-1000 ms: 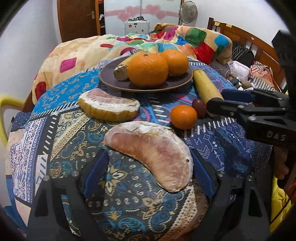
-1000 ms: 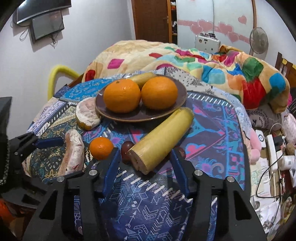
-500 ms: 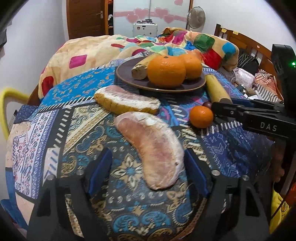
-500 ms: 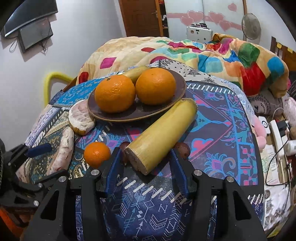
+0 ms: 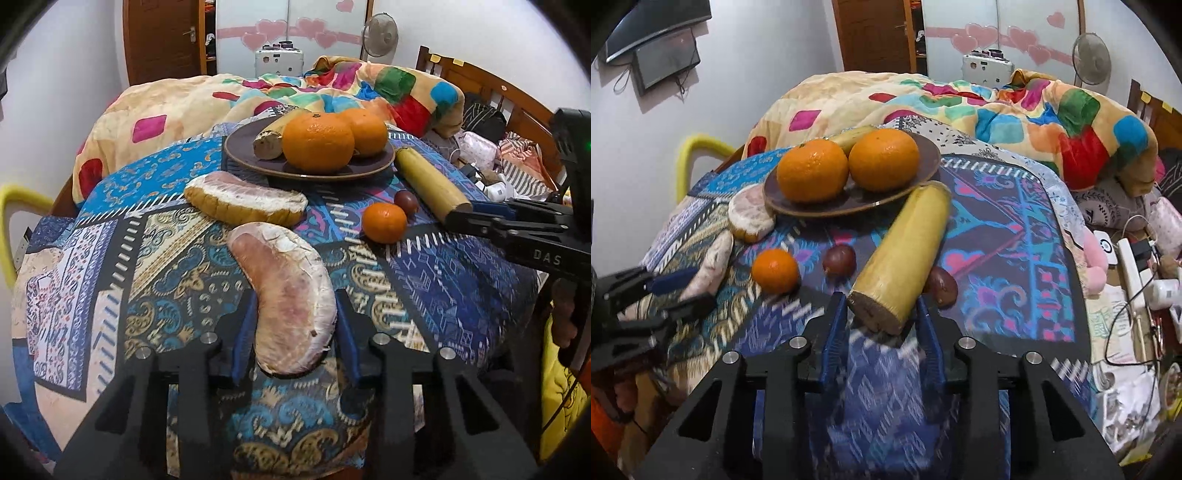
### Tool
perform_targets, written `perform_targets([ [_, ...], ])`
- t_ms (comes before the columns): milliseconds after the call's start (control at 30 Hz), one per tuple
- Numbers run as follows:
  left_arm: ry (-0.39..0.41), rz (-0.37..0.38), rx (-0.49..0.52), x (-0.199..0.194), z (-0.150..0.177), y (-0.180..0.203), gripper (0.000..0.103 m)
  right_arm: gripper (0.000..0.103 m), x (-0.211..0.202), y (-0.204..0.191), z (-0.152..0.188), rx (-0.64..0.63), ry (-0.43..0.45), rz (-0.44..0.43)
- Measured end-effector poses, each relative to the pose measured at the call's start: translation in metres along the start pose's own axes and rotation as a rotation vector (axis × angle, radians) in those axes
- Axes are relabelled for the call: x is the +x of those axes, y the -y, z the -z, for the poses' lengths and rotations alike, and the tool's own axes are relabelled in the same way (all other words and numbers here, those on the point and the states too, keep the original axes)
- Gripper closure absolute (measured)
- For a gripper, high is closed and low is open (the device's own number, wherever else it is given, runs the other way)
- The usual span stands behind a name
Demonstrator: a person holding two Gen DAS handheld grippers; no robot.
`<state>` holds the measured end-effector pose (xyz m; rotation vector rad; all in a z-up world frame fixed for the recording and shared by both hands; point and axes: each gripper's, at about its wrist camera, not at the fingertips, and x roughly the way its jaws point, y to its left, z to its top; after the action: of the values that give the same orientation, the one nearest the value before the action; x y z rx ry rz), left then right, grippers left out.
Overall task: Organize fruits
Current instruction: 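Lift the yellow squash with the right tool while the left tool holds the pomelo peel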
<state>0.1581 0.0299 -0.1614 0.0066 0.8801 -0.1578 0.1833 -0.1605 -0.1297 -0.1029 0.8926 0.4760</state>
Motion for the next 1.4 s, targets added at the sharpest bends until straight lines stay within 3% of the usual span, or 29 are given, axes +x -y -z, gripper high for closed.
perform_targets([
  [567,-0.043,-0.002,-0.007,-0.027,0.025,-0.014,0.062,0.071,-0.040,0.000,0.040,-0.080,-0.059,0.000],
  [733,-0.058,0.001,-0.016,-0.023,0.021,-0.015,0.060,0.055,-0.037,-0.004,0.036,-0.081,-0.063,-0.024],
  [833,-0.064,0.009,-0.021,-0.018,0.018,-0.017,0.058,0.052,-0.033,-0.008,0.032,-0.089,-0.050,-0.026],
  [1267,-0.048,0.020,-0.023,-0.003,0.005,-0.018,0.055,0.053,-0.003,-0.014,0.011,-0.097,-0.043,-0.016],
  [1400,-0.043,0.018,-0.035,0.000,0.001,-0.020,0.055,0.066,0.001,-0.015,0.011,-0.101,-0.033,0.011],
])
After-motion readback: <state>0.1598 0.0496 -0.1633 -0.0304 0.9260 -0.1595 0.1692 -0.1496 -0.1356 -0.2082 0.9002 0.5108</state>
